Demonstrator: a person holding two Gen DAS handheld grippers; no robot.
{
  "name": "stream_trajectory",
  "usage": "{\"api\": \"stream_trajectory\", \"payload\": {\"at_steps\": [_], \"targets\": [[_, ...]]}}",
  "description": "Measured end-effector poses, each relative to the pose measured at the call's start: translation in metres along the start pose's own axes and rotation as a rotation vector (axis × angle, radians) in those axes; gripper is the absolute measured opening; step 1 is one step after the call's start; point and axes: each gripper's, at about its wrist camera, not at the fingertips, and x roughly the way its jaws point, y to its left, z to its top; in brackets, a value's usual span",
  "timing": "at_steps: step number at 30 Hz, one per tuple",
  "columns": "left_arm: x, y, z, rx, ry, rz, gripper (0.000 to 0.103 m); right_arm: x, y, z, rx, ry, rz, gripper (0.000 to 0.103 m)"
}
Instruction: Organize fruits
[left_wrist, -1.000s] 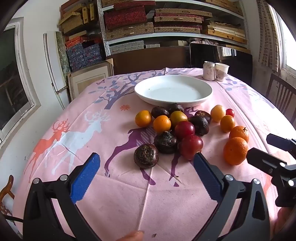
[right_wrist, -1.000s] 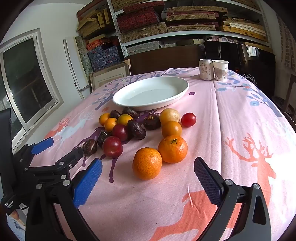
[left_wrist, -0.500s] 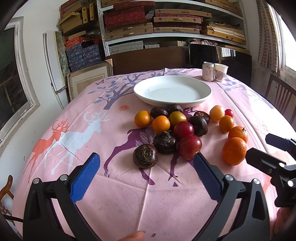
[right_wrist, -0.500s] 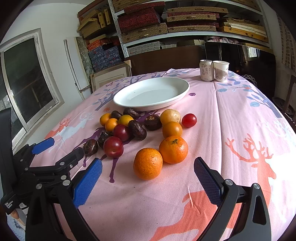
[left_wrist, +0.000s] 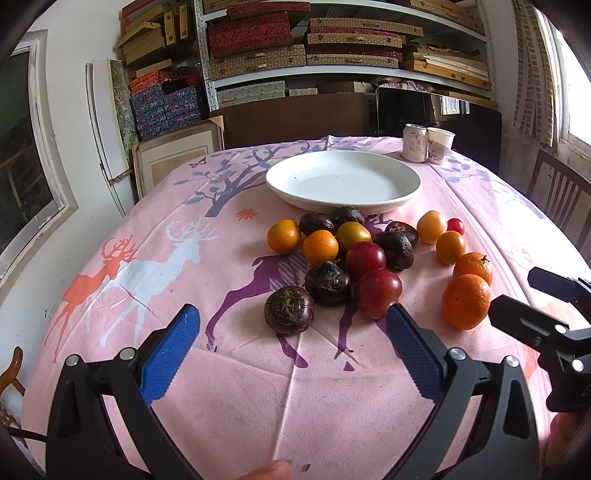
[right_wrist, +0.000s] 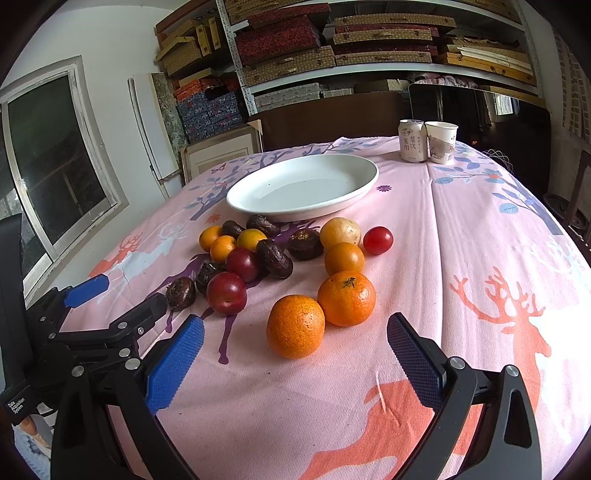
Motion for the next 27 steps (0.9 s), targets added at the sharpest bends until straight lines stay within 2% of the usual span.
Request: {"api": "stream_trajectory", "payload": {"at_steps": [27], "targets": [[0.0036, -0.0045, -0.0025, -0.003, 0.004, -0.005, 0.099, 0.0006, 0.0001, -0.0003, -0.001, -0.005, 0.003, 0.100]]}}
